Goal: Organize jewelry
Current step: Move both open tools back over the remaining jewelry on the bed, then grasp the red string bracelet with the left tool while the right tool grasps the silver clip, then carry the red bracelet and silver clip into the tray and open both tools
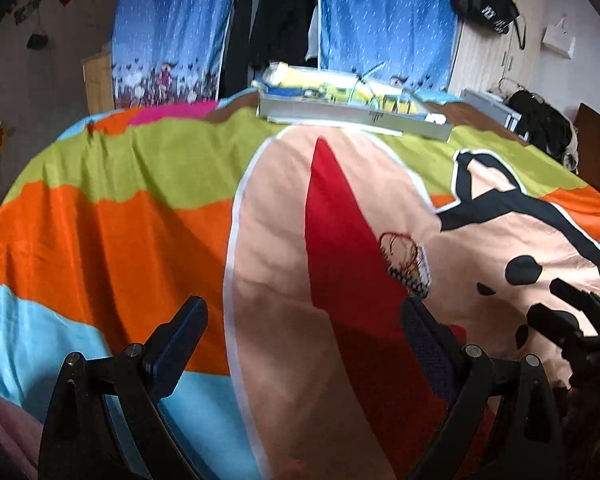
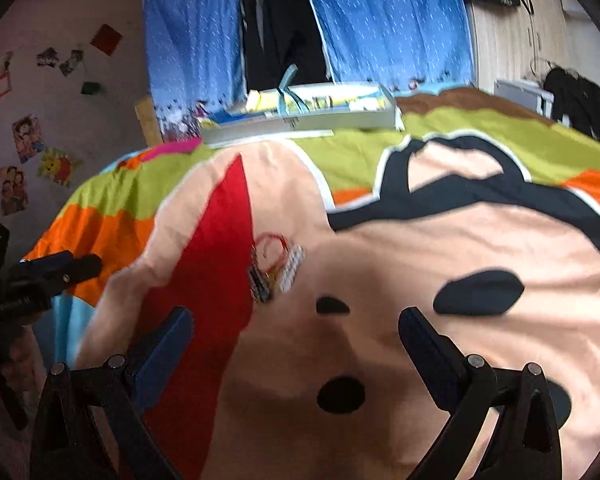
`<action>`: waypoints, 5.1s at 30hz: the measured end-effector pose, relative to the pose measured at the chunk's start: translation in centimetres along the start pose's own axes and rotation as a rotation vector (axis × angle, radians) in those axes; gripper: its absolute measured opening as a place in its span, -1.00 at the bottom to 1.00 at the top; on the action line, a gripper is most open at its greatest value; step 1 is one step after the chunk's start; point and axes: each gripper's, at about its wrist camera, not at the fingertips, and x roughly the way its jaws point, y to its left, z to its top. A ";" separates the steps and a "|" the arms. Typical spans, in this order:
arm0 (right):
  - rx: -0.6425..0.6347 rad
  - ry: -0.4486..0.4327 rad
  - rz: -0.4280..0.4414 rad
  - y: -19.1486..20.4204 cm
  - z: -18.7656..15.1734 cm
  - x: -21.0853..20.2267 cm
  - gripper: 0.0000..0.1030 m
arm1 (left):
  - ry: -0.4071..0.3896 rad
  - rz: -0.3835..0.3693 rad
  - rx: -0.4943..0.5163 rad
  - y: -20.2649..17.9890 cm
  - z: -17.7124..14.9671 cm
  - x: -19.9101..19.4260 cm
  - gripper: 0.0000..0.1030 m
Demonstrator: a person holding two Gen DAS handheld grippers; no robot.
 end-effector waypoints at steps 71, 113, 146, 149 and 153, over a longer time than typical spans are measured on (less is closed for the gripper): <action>-0.245 0.212 0.044 -1.3 3.8 12.5 -0.23 | 0.294 -0.481 0.181 -3.3 5.9 18.6 -0.66; -0.137 0.207 0.167 -0.4 3.4 14.2 -0.70 | 0.194 -0.274 0.108 -1.8 5.2 15.4 -0.91; -0.015 -0.065 0.222 -5.1 13.2 7.1 -0.70 | -0.068 -0.294 0.017 -2.4 16.9 10.0 -0.91; -0.033 -0.090 0.210 -5.8 16.7 8.5 -0.70 | -0.090 -0.259 -0.027 -1.5 19.9 11.4 -0.91; -0.045 -0.111 0.179 -6.5 21.0 10.8 -0.70 | -0.099 -0.205 -0.070 -0.8 22.9 13.6 -0.91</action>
